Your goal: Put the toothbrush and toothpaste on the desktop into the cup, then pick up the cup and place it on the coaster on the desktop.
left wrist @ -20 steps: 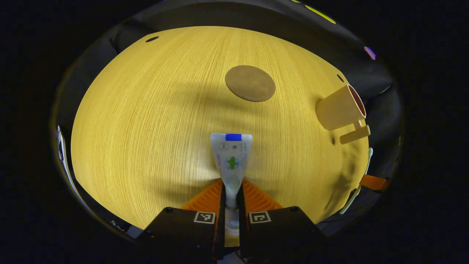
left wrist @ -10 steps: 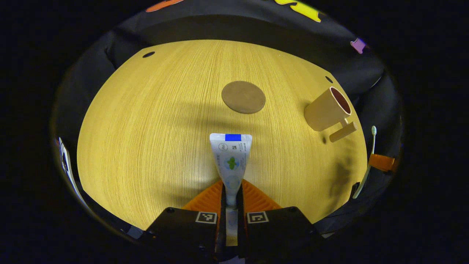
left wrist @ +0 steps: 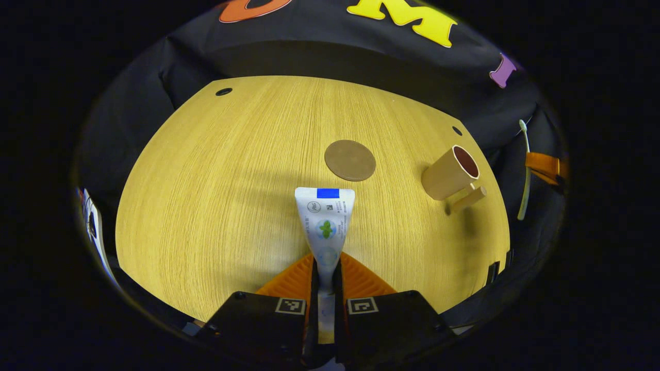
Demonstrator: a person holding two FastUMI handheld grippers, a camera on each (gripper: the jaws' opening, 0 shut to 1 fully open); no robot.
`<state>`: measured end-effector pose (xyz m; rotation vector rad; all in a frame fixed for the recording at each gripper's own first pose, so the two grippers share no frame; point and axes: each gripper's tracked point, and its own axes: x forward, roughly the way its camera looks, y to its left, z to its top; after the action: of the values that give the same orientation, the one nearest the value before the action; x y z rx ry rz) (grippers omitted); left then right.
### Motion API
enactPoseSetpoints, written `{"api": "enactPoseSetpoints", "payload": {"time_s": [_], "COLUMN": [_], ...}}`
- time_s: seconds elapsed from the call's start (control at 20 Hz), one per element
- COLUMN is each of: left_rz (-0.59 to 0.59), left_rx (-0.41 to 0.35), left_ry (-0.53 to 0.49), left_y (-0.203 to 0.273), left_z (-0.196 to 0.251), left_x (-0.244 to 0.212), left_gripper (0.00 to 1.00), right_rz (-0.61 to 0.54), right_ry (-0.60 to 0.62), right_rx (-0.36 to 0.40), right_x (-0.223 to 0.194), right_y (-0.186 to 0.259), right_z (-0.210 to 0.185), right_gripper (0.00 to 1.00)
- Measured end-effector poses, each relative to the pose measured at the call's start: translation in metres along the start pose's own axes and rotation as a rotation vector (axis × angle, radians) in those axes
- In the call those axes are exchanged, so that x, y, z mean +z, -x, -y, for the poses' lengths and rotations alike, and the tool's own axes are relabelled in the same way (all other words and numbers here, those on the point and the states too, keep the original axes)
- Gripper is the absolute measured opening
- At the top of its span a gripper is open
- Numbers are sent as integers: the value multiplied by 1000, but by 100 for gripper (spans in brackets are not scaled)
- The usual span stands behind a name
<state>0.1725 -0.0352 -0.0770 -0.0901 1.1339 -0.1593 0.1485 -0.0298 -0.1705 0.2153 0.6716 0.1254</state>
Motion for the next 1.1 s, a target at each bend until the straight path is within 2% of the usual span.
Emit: {"api": "enactPoseSetpoints", "payload": {"time_s": [0.05, 0.1, 0.2, 0.4, 0.55, 0.6, 0.65, 0.75, 1.0, 1.1], "left_rz": [4, 9, 14, 29, 30, 30, 26, 18, 8, 4], "left_rx": [2, 4, 13, 33, 47, 49, 45, 38, 42, 41], "left_ry": [4, 6, 9, 18, 25, 28, 37, 55, 53, 56], "left_y": [5, 6, 15, 32, 29, 17, 26, 18, 14, 10], "left_z": [-56, -45, -65, -97, -111, -91, -112, -106, -125, -127], "left_x": [-2, 40, 45, 61, 63, 60, 57, 54, 53, 54], "left_gripper": [16, 16, 16, 16, 16, 16, 16, 16, 16, 16], "right_rz": [20, 36, 73, 79, 47, 43, 37, 14, -30, -20], "right_ry": [15, 34, 86, 133, 163, 179, 196, 223, 195, 185], "right_rx": [8, 9, -4, 0, -25, -29, -32, -53, -68, -45], "right_x": [13, 23, 45, 56, 44, 38, 34, 23, -5, -9], "right_y": [-6, -10, -27, -67, -95, -104, -111, -123, -139, -139], "right_z": [-6, -13, -31, -52, -50, -51, -50, -44, -29, -31], "right_gripper": [0, 0, 0, 0, 0, 0, 0, 1, 1, 1]}}
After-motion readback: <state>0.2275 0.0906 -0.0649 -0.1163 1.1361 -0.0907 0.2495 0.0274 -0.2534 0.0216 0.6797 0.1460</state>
